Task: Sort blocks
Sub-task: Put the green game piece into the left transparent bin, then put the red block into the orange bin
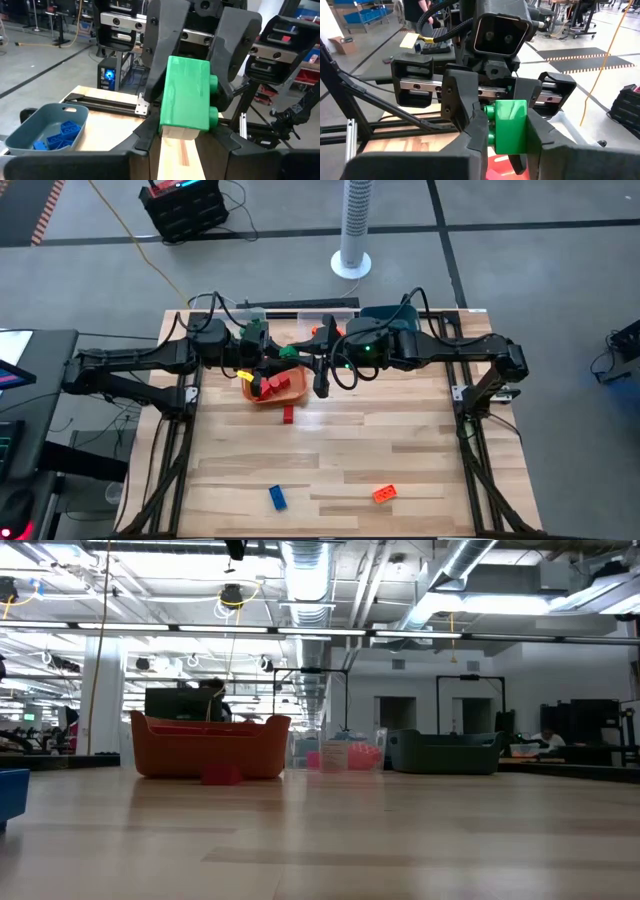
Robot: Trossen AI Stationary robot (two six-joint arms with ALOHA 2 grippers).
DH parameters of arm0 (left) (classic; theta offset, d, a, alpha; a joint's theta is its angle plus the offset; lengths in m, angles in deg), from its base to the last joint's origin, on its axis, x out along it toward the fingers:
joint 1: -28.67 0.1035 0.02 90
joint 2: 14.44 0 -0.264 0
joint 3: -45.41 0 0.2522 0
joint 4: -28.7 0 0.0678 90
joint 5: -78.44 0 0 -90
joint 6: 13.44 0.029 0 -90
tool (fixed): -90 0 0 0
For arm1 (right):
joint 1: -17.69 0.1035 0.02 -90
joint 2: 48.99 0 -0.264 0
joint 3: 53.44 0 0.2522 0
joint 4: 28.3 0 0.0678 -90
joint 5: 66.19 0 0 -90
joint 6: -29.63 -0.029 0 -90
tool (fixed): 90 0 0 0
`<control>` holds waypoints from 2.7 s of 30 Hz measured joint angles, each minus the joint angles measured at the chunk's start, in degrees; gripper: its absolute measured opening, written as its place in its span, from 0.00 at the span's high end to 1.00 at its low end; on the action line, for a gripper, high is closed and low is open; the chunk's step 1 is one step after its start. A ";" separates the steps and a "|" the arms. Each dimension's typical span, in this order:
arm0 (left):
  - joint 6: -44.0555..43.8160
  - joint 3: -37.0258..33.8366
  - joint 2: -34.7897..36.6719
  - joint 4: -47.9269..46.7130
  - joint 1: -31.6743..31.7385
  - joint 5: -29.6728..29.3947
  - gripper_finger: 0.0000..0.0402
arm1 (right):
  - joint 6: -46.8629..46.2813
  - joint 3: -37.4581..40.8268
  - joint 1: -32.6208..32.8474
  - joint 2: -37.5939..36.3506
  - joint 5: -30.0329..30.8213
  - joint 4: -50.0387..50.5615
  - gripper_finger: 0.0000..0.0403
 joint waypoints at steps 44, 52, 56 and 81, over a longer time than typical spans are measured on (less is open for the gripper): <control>2.21 0.07 -16.56 -44.31 41.32 -10.94 0.76 | -9.37 0.10 8.66 -0.91 9.96 17.02 0.38; 5.50 0.07 -25.20 -43.91 42.92 -14.71 0.68 | -15.42 0.02 12.00 0.04 13.25 17.39 0.38; 6.69 0.07 -26.40 -44.20 42.91 -14.70 0.57 | -15.70 0.02 13.23 0.02 15.68 17.64 0.38; 3.37 9.84 -2.89 -58.68 2.68 -7.63 0.48 | -14.91 0.04 9.16 -7.23 23.62 39.97 0.38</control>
